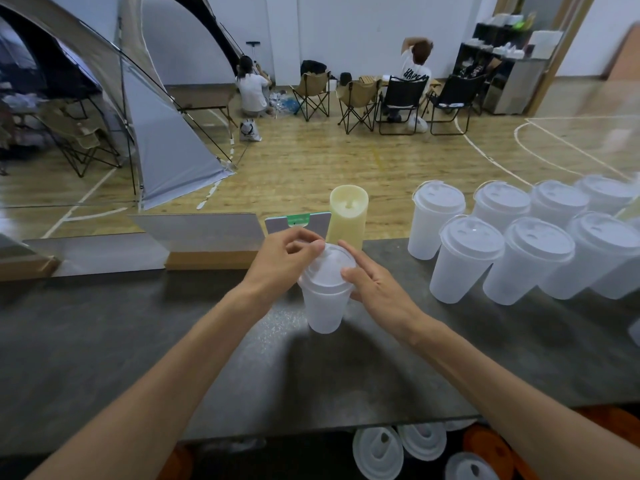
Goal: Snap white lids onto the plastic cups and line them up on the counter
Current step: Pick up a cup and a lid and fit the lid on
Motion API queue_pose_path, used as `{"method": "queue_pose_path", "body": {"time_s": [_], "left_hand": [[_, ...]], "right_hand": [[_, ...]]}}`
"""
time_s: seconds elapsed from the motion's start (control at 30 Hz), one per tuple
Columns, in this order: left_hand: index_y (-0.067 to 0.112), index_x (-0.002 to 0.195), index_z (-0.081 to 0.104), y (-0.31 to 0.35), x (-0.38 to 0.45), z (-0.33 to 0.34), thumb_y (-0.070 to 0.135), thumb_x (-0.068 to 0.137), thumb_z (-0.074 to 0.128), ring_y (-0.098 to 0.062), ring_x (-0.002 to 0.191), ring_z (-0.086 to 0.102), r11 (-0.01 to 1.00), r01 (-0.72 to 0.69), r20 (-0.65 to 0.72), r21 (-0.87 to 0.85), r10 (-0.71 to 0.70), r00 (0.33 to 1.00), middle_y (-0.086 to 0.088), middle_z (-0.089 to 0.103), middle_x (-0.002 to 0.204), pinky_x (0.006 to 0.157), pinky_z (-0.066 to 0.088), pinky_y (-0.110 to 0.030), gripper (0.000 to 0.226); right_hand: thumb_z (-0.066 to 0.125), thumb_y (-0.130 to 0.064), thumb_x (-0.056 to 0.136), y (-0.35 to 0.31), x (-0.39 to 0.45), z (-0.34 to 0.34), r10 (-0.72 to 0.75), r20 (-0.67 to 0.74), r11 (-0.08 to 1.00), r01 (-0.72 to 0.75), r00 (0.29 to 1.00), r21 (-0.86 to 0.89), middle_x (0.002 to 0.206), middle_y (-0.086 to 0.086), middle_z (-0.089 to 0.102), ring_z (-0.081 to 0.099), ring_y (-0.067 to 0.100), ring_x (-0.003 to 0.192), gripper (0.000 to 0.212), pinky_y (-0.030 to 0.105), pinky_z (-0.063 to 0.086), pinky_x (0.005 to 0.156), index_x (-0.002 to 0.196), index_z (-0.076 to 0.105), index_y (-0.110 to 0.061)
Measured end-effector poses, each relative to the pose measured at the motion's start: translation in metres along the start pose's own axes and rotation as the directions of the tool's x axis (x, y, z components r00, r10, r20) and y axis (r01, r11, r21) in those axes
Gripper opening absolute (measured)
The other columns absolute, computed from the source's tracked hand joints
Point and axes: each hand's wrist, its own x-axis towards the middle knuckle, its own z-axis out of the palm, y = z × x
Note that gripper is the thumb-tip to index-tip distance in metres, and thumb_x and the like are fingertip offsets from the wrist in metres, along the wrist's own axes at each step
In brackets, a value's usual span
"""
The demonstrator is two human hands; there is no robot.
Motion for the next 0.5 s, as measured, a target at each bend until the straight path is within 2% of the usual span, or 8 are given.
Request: {"method": "queue_pose_path", "body": {"time_s": [0.1,0.17,0.23,0.33,0.5], "left_hand": [[0.022,0.073,0.071,0.0024,0.0042,0.0006,0.023,0.085,0.075,-0.019,0.083,0.064,0.981,0.148,0.022,-0.129,-0.147,0.989,-0.003,0.071,0.086,0.078,0.048,-0.032,0.013],[0.023,0.067,0.067,0.0031,0.0054,0.0019,0.021,0.083,0.075,-0.023,0.084,0.061,0.967,0.193,0.031,-0.165,-0.190,0.981,-0.005,0.069,0.085,0.079,0.046,-0.038,0.019],[0.022,0.065,0.065,0.0033,0.0061,0.0023,0.018,0.083,0.074,-0.024,0.083,0.059,0.960,0.210,0.032,-0.185,-0.207,0.978,-0.005,0.068,0.082,0.077,0.045,-0.039,0.021],[0.019,0.071,0.065,0.0017,0.0060,0.0005,0.015,0.086,0.073,-0.021,0.082,0.059,0.970,0.173,0.018,-0.168,-0.173,0.985,-0.004,0.067,0.081,0.076,0.045,-0.035,0.017],[0.017,0.077,0.065,0.0007,0.0050,0.0001,0.017,0.089,0.071,-0.019,0.081,0.059,0.982,0.141,0.038,-0.127,-0.137,0.990,-0.006,0.066,0.084,0.074,0.045,-0.032,0.014]], "right_hand": [[0.045,-0.022,0.105,0.0020,0.0005,-0.0002,0.003,0.013,1.000,-0.003,1.000,-0.016,0.125,-0.034,0.055,0.053,0.001,0.127,0.039,0.044,0.040,0.116,0.134,0.044,-0.049],[0.044,-0.022,0.105,0.0015,0.0006,0.0006,0.005,0.010,1.000,-0.005,1.000,-0.023,0.123,-0.034,0.056,0.053,0.000,0.125,0.040,0.044,0.041,0.115,0.128,0.046,-0.054],[0.044,-0.021,0.105,0.0020,0.0011,0.0021,0.002,-0.001,1.000,-0.002,1.000,-0.025,0.126,-0.030,0.058,0.054,0.003,0.126,0.041,0.045,0.041,0.115,0.128,0.047,-0.054],[0.043,-0.022,0.105,0.0028,0.0028,0.0040,0.008,-0.006,1.000,-0.008,1.000,-0.029,0.141,-0.012,0.055,0.051,0.012,0.131,0.046,0.047,0.041,0.115,0.148,0.043,-0.037],[0.042,-0.027,0.106,0.0044,0.0046,0.0048,0.007,0.004,0.999,-0.007,1.000,-0.040,0.142,-0.012,0.051,0.050,0.013,0.131,0.045,0.046,0.041,0.115,0.150,0.039,-0.036]]}}
